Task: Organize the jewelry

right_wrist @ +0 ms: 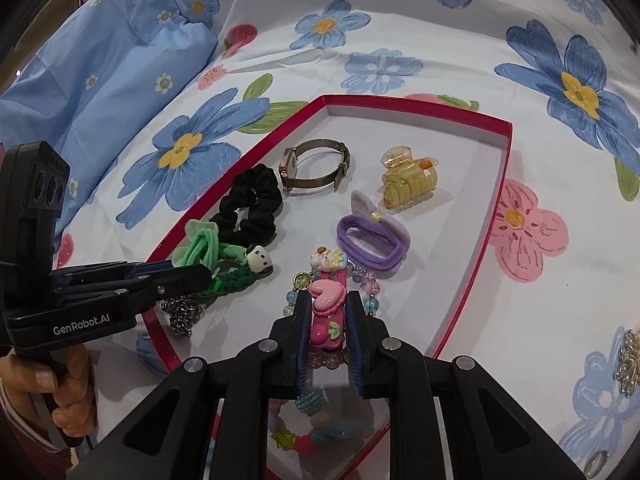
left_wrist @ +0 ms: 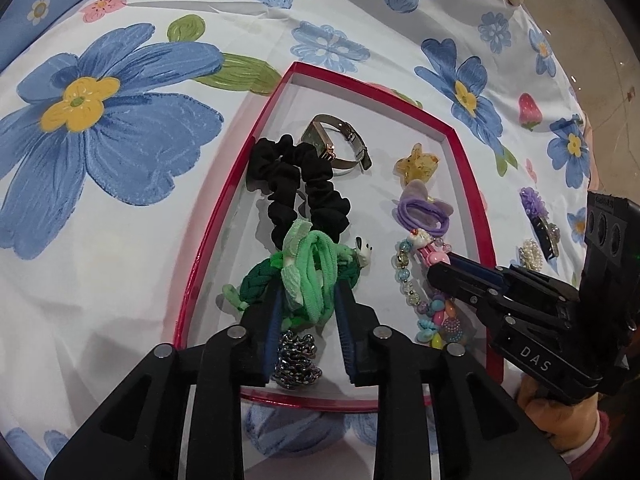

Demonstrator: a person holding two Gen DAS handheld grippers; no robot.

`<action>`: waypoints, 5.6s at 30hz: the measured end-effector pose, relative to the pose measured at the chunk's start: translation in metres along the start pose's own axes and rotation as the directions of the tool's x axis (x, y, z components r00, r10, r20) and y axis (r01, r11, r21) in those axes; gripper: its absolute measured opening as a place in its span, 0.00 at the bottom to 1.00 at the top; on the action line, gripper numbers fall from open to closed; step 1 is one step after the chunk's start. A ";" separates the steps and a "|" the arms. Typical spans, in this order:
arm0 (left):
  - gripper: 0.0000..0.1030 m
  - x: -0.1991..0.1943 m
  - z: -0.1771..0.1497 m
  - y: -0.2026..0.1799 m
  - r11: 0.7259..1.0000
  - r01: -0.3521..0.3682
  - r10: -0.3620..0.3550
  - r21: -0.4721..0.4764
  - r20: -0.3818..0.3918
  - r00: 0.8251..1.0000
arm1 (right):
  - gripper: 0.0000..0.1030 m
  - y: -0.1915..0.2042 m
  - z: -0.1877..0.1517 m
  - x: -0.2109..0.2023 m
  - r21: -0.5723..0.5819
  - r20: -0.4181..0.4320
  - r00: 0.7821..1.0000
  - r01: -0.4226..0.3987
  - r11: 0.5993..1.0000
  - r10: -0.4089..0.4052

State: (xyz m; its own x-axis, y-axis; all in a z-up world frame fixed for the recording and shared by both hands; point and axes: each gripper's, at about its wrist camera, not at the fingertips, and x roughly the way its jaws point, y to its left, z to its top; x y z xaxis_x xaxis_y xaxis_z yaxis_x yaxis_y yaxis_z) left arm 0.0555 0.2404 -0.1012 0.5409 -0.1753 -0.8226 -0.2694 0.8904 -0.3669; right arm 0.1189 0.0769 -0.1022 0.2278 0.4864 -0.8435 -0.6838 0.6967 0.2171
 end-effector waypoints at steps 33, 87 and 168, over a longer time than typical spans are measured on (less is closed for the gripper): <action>0.51 -0.027 -0.008 -0.013 1.000 -0.008 0.008 0.002 0.049 0.999 | 0.33 -0.005 -0.001 -0.027 0.041 0.074 0.997 -0.018 0.999 0.015; 1.00 -0.169 -0.080 -0.073 0.940 -0.321 0.245 0.117 0.421 0.873 | 1.00 0.037 -0.056 -0.217 -0.065 0.446 0.895 0.063 0.996 -0.027; 1.00 -0.116 -0.138 -0.060 0.923 -0.377 0.315 0.073 0.417 0.852 | 1.00 0.016 -0.130 -0.119 0.062 0.390 0.916 0.078 0.995 -0.096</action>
State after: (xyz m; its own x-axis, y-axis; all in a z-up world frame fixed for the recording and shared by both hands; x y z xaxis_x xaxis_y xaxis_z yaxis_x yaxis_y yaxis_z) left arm -0.1008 0.1498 -0.0437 0.7088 0.3063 -0.6354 -0.3947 0.9188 0.0026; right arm -0.0094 -0.0383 -0.0619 0.5446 0.5846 -0.6014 -0.6197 0.7637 0.1811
